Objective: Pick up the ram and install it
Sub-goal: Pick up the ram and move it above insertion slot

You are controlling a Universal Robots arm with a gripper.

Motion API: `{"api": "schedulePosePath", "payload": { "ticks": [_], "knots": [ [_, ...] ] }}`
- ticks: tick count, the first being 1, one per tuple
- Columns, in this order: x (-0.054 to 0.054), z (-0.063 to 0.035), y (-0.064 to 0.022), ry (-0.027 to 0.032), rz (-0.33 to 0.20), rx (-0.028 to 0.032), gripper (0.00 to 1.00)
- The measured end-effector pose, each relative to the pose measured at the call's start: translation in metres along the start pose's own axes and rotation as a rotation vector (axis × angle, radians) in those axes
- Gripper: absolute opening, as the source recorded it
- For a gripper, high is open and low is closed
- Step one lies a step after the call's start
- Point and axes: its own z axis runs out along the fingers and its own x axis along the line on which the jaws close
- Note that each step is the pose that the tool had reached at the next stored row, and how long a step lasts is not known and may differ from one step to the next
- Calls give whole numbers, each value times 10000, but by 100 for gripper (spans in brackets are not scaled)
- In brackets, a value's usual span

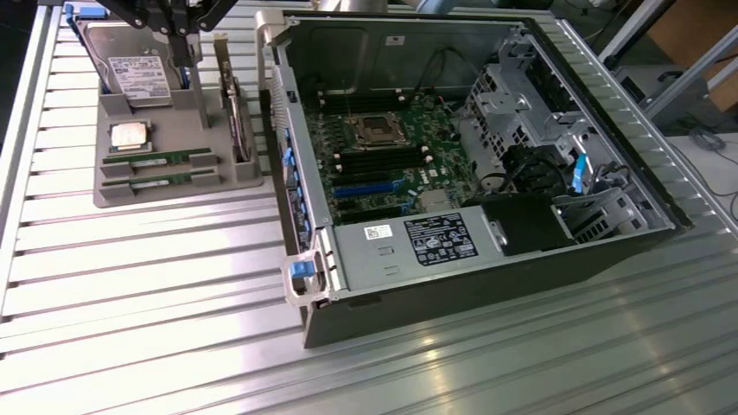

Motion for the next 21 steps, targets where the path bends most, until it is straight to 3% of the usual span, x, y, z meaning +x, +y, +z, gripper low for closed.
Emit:
{"api": "schedulePosePath", "payload": {
  "ticks": [5, 7, 11, 15, 21],
  "knots": [
    [0, 1, 0, 26, -625, -12, 11],
    [0, 0, 0, 55, -1269, -27, 11],
    [0, 1, 0, 77, -1765, -38, 11],
    [0, 1, 0, 127, -2900, -63, 11],
    [0, 1, 0, 171, -3907, -86, 11]
  ]
}}
